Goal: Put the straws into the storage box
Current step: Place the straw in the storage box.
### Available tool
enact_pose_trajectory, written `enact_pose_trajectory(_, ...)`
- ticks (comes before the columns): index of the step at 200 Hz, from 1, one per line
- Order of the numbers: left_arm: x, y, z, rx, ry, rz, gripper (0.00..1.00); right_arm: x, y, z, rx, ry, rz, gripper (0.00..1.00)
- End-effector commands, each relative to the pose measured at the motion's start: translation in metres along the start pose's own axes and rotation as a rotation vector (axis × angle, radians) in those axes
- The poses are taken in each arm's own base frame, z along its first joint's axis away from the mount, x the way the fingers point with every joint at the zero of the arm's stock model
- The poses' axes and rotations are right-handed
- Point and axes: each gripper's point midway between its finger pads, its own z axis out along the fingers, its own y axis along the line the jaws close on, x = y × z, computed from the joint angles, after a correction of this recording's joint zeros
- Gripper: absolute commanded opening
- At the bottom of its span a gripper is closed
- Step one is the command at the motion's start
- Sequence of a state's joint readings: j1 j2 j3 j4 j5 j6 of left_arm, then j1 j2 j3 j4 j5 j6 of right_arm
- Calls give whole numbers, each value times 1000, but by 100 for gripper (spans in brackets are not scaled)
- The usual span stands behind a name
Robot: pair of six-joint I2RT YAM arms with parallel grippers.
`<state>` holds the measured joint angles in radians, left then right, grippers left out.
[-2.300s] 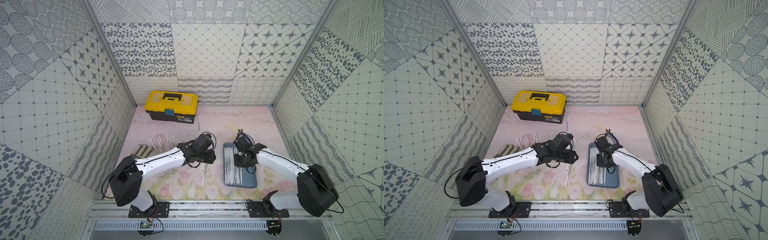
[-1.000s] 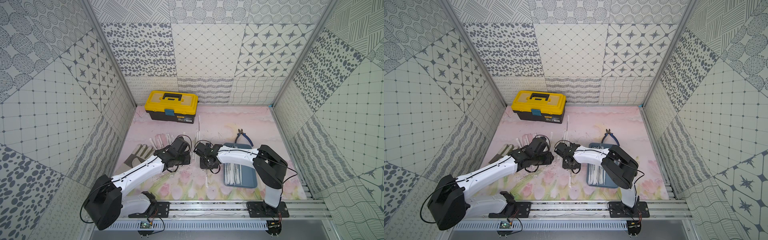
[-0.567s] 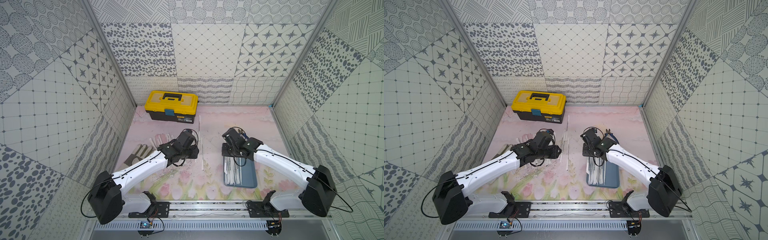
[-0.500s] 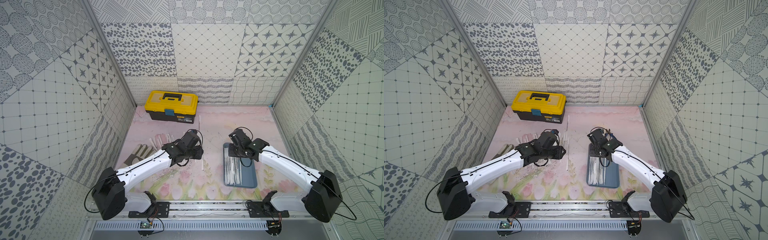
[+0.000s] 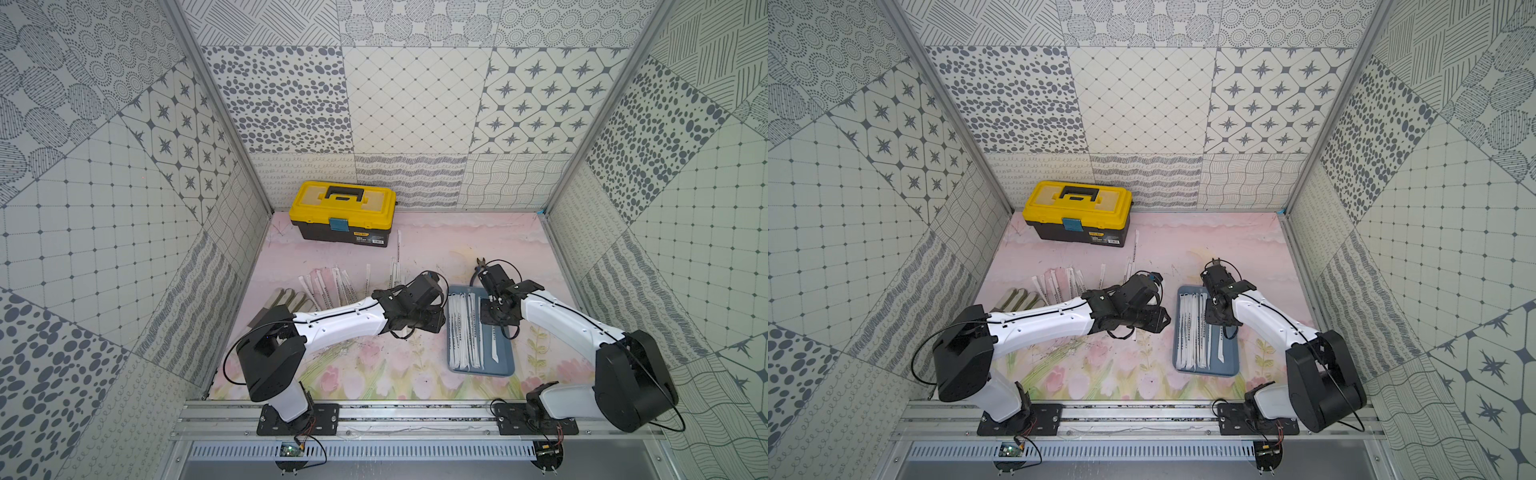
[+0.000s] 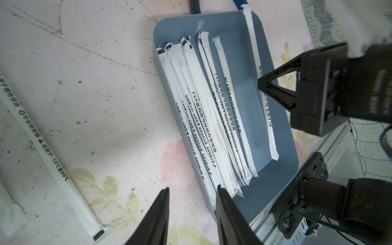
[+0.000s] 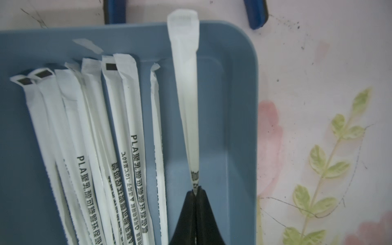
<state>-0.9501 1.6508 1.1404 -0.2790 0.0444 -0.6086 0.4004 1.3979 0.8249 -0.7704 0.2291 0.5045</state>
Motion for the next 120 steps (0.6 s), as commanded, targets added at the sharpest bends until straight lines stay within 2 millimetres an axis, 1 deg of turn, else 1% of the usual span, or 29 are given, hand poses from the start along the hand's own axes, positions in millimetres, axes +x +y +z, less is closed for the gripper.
enact_pose_trajectory(1,-5,-9,3,31,-16,5,41,-5,10,9,-16,-26,-16,4)
enact_pose_trajectory(24,-3,-10,7,41,-7,-6,41,-3,18,15,-15,-13,-41,4)
enact_pose_trajectory(50,-4,-10,6,37,-8,1,41,3,25,21,-11,8,-60,4)
enact_pose_trajectory(77,-4,-8,4,26,-12,12,41,9,26,28,-8,29,-65,4)
enact_pose_trajectory(120,-4,-7,3,24,-14,14,41,11,27,26,-9,32,-71,4)
